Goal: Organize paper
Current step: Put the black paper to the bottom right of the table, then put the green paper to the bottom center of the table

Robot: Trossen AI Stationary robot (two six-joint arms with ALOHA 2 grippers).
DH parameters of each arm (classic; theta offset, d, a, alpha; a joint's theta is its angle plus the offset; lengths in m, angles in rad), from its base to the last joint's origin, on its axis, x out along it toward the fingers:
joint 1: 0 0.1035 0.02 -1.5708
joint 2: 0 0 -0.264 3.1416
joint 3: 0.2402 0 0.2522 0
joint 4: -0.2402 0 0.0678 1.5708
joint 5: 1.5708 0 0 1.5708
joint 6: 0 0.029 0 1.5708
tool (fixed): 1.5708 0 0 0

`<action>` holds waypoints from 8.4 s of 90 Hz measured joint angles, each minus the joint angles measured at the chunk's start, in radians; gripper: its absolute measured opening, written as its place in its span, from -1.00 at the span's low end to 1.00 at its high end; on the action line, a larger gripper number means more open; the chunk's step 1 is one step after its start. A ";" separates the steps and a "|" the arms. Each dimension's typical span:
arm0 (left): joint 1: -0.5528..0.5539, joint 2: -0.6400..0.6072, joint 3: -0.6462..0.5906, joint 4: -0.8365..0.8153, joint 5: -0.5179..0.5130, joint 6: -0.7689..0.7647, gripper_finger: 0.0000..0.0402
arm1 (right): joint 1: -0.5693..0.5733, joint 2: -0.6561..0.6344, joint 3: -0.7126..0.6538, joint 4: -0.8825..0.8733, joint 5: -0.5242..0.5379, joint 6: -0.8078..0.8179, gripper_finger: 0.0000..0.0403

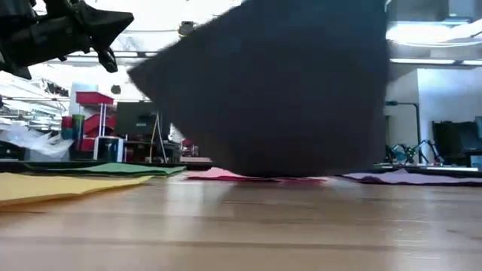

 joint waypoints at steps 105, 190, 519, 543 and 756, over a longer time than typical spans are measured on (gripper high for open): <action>0.000 0.003 -0.002 -0.089 -0.055 -0.008 -1.00 | 0.312 -0.082 -0.505 0.009 -0.301 0.192 -1.00; 0.000 0.002 -0.003 -0.245 -0.117 0.025 -1.00 | 0.469 -0.070 -0.567 0.196 -0.357 0.270 -0.97; -0.016 0.002 0.066 -0.397 0.020 -0.001 -1.00 | 0.432 -0.067 -1.006 0.452 0.230 1.594 -1.00; -0.016 0.002 0.118 -0.516 -0.024 0.042 -1.00 | 0.387 -0.067 -1.001 0.453 0.238 1.583 -1.00; -0.113 0.000 0.108 -0.673 -0.359 0.218 -1.00 | -0.510 0.199 -0.635 1.585 0.209 -0.724 -0.54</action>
